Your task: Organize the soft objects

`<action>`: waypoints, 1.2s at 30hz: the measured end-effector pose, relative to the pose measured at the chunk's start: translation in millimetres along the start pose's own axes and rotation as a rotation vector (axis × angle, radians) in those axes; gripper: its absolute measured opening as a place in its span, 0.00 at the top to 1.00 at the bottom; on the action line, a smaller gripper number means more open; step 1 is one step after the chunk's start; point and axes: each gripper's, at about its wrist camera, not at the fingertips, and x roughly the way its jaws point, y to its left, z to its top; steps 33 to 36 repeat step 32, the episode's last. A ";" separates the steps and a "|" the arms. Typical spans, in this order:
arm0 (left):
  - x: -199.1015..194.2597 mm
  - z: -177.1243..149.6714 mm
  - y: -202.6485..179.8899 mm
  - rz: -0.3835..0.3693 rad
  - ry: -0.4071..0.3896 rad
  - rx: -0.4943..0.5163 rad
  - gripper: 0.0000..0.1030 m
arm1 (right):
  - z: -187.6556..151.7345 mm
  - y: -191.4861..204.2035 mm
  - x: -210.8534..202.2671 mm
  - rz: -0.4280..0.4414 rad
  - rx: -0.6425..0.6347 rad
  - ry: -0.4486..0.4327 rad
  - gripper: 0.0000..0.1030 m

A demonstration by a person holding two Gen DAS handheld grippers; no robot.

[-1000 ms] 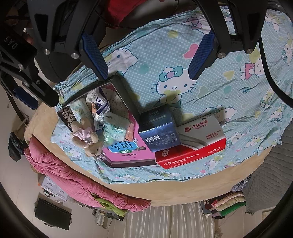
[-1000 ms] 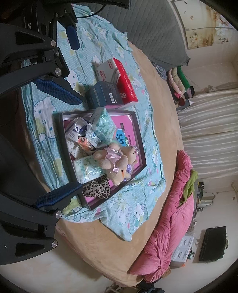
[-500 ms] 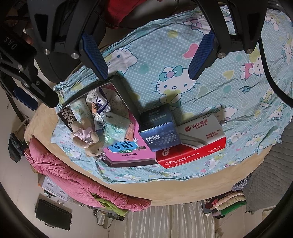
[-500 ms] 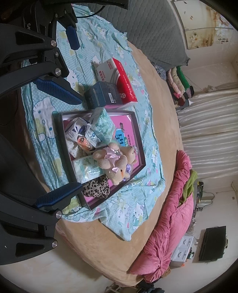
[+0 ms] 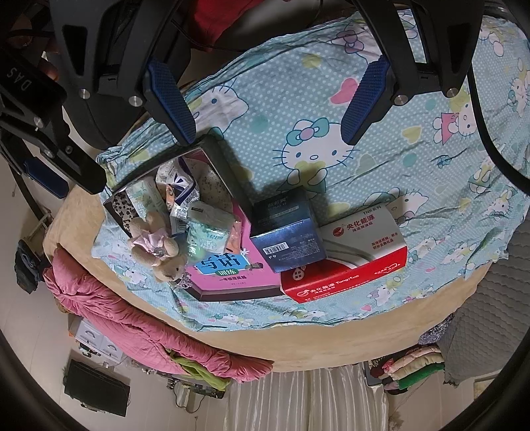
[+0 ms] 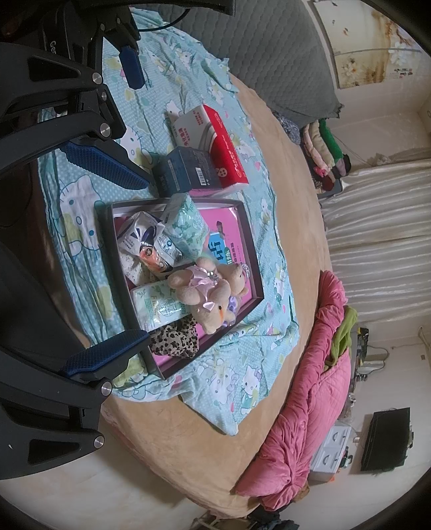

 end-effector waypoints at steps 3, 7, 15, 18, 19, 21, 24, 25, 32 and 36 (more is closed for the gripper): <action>-0.5 1.2 0.4 0.000 -0.001 -0.001 0.13 | 0.1 -0.3 0.1 0.000 0.001 0.001 0.15; -0.7 1.5 0.3 -0.001 -0.001 -0.001 0.13 | -0.2 0.0 0.2 0.001 0.000 0.000 0.15; 1.0 -0.7 -0.9 -0.003 0.008 -0.003 0.13 | 1.6 0.0 -1.5 0.002 0.002 0.001 0.15; 2.2 -1.9 -1.1 -0.008 0.009 -0.002 0.13 | 2.4 -0.3 -1.6 -0.002 0.006 0.002 0.15; 3.0 -2.3 -0.8 -0.010 0.012 -0.002 0.13 | 2.5 0.0 -0.9 -0.003 0.007 0.005 0.15; 3.8 -3.1 0.4 -0.015 0.011 -0.007 0.13 | 3.3 0.6 -0.1 -0.006 0.007 0.009 0.15; 6.0 -4.6 2.8 -0.019 0.010 -0.012 0.13 | 3.0 2.0 -0.3 -0.008 0.001 0.004 0.15; 7.2 -5.5 3.4 -0.022 0.011 -0.013 0.13 | 2.5 1.8 0.0 -0.010 0.000 0.003 0.15; 17.8 -12.2 9.2 -0.044 0.033 -0.019 0.13 | 3.8 6.5 7.1 -0.015 -0.010 0.031 0.15; 17.8 -12.2 9.2 -0.044 0.033 -0.019 0.13 | 3.8 6.5 7.1 -0.015 -0.010 0.031 0.15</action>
